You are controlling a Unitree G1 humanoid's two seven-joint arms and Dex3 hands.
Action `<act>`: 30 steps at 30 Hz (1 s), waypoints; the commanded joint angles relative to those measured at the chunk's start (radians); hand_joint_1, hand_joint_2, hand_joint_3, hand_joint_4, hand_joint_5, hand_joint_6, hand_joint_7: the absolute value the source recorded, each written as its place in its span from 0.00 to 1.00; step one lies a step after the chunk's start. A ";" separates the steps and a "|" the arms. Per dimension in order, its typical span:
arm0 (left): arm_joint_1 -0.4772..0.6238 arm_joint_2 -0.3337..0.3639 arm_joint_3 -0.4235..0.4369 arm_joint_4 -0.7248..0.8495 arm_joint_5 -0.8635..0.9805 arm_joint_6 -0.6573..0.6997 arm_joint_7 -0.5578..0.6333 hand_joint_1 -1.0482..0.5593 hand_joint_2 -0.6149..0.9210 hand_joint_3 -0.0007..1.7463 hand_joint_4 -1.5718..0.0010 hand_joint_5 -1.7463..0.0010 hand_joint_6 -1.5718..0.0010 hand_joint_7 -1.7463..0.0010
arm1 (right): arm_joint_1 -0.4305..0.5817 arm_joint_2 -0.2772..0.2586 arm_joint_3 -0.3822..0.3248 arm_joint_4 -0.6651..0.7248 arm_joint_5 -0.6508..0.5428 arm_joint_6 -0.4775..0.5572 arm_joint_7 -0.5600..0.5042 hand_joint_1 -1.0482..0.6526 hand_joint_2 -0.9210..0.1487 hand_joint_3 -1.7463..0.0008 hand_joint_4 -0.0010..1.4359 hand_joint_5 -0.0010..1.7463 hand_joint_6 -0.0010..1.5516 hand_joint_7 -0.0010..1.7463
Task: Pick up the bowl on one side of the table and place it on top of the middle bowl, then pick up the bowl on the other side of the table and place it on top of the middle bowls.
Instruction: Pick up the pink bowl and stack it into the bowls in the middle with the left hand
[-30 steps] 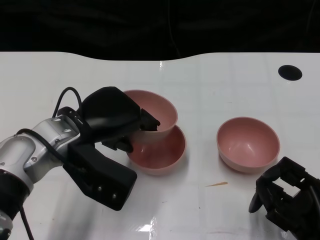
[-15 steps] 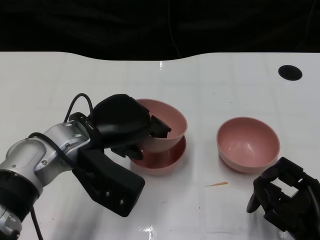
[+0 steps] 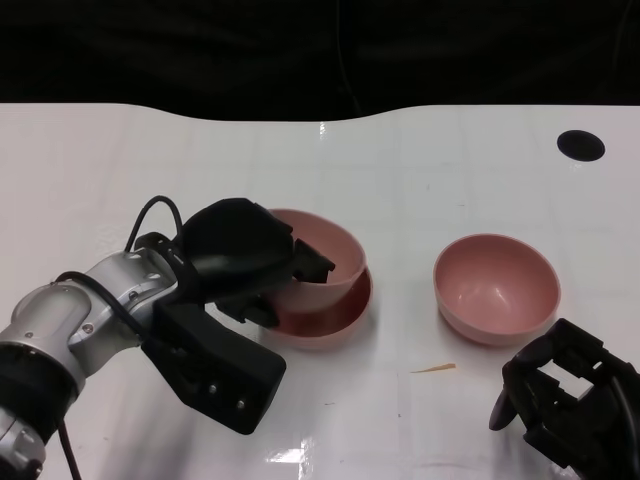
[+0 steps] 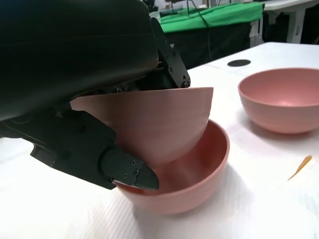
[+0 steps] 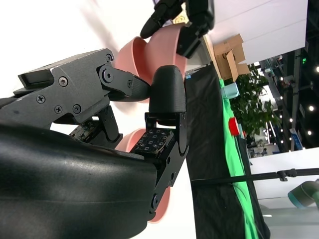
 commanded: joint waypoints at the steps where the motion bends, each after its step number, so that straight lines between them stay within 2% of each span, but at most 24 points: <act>1: -0.023 0.004 -0.006 0.030 0.000 -0.013 0.024 0.50 1.00 0.13 0.52 0.15 0.49 0.41 | 0.008 -0.004 0.000 -0.014 -0.008 -0.006 -0.009 0.54 0.18 0.62 0.64 0.89 0.55 0.69; 2: -0.025 0.002 -0.009 0.041 0.001 -0.014 0.027 0.50 1.00 0.12 0.53 0.13 0.52 0.35 | 0.009 -0.003 0.001 -0.014 -0.006 -0.008 -0.008 0.54 0.18 0.61 0.64 0.89 0.55 0.69; 4: -0.028 -0.002 -0.013 0.059 0.000 -0.015 0.026 0.49 1.00 0.14 0.52 0.16 0.53 0.35 | 0.010 -0.002 0.002 -0.014 -0.007 -0.014 -0.007 0.54 0.18 0.61 0.64 0.89 0.55 0.69; 8: -0.032 -0.008 -0.017 0.084 -0.005 -0.025 0.040 0.50 1.00 0.14 0.53 0.13 0.55 0.30 | 0.014 -0.004 0.007 -0.017 -0.016 -0.019 -0.012 0.54 0.18 0.61 0.63 0.89 0.55 0.69; 13: -0.035 -0.014 -0.023 0.096 0.000 -0.032 0.068 0.50 1.00 0.15 0.53 0.12 0.55 0.29 | 0.018 0.000 0.010 -0.022 -0.021 -0.022 -0.013 0.54 0.17 0.62 0.63 0.90 0.54 0.70; 15: -0.037 -0.017 -0.025 0.096 0.000 -0.032 0.066 0.50 1.00 0.15 0.48 0.23 0.49 0.44 | 0.018 0.001 0.010 -0.022 -0.018 -0.025 -0.010 0.54 0.16 0.62 0.63 0.90 0.54 0.70; 19: -0.043 -0.021 -0.031 0.088 0.003 -0.028 0.054 0.49 1.00 0.15 0.49 0.19 0.49 0.47 | 0.022 0.004 0.011 -0.030 -0.019 -0.016 -0.020 0.53 0.17 0.63 0.63 0.90 0.55 0.69; 21: -0.045 -0.022 -0.034 0.085 0.001 -0.028 0.046 0.50 1.00 0.14 0.54 0.09 0.55 0.33 | 0.023 0.005 0.012 -0.032 -0.018 -0.015 -0.020 0.53 0.16 0.63 0.63 0.90 0.55 0.69; 22: -0.046 -0.023 -0.034 0.083 0.001 -0.028 0.045 0.50 1.00 0.14 0.55 0.07 0.56 0.30 | 0.023 0.005 0.012 -0.033 -0.018 -0.015 -0.020 0.53 0.16 0.63 0.63 0.90 0.55 0.69; 25: -0.046 -0.027 -0.036 0.076 0.001 -0.022 0.036 0.49 1.00 0.13 0.52 0.11 0.53 0.38 | 0.023 0.003 0.013 -0.031 -0.020 -0.023 -0.017 0.54 0.16 0.63 0.62 0.90 0.55 0.69; 26: -0.046 -0.028 -0.037 0.072 0.001 -0.018 0.031 0.49 1.00 0.13 0.51 0.15 0.50 0.45 | 0.023 0.004 0.013 -0.032 -0.020 -0.022 -0.019 0.54 0.16 0.63 0.62 0.90 0.54 0.70; 27: -0.046 -0.029 -0.038 0.069 0.002 -0.016 0.025 0.49 1.00 0.12 0.49 0.19 0.43 0.61 | 0.022 0.005 0.013 -0.032 -0.018 -0.021 -0.020 0.54 0.16 0.63 0.62 0.90 0.54 0.70; 29: -0.045 -0.030 -0.039 0.064 0.004 -0.011 0.021 0.49 1.00 0.11 0.48 0.19 0.37 0.72 | 0.023 0.006 0.013 -0.034 -0.018 -0.020 -0.021 0.54 0.16 0.63 0.62 0.91 0.54 0.70; 30: -0.045 -0.029 -0.040 0.062 0.007 -0.010 0.023 0.49 1.00 0.09 0.47 0.26 0.35 0.78 | 0.023 0.005 0.013 -0.034 -0.019 -0.022 -0.020 0.54 0.16 0.63 0.62 0.91 0.54 0.70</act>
